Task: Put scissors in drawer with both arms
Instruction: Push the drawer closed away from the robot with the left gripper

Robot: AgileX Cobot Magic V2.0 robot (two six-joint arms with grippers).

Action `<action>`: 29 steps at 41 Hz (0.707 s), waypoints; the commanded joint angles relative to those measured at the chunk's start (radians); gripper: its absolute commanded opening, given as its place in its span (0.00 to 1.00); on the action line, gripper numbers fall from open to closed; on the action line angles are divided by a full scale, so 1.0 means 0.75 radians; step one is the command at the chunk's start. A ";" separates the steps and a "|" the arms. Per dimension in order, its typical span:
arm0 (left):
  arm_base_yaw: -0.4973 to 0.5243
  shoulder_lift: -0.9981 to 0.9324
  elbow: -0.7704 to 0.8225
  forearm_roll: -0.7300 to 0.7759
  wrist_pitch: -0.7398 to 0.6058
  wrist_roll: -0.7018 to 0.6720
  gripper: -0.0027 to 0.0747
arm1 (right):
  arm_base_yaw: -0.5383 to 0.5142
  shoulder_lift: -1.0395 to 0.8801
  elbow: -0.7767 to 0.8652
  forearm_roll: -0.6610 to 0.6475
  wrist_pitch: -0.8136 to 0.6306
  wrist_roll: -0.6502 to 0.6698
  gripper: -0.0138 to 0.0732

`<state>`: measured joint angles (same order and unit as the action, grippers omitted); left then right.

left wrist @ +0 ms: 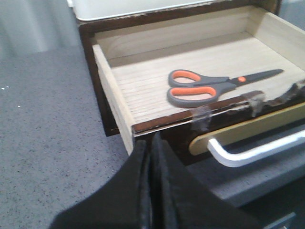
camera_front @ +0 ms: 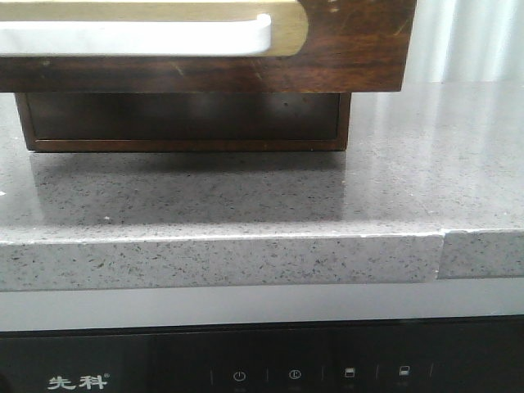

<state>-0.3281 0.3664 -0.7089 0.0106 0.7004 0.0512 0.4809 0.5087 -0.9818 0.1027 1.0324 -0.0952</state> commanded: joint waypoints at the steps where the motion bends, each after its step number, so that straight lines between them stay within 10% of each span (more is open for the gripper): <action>1: 0.070 -0.085 0.148 0.003 -0.349 -0.004 0.01 | -0.002 0.010 -0.026 0.005 -0.093 -0.005 0.02; 17: 0.336 -0.490 0.876 -0.034 -0.924 -0.004 0.01 | -0.002 0.010 -0.026 0.005 -0.093 -0.005 0.02; 29: 0.370 -0.519 0.982 -0.036 -1.027 -0.004 0.01 | -0.002 0.011 -0.026 0.005 -0.088 -0.005 0.02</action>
<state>-0.0537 -0.0032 0.0033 -0.0091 0.0350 0.0512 0.4809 0.5087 -0.9818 0.1034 1.0324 -0.0940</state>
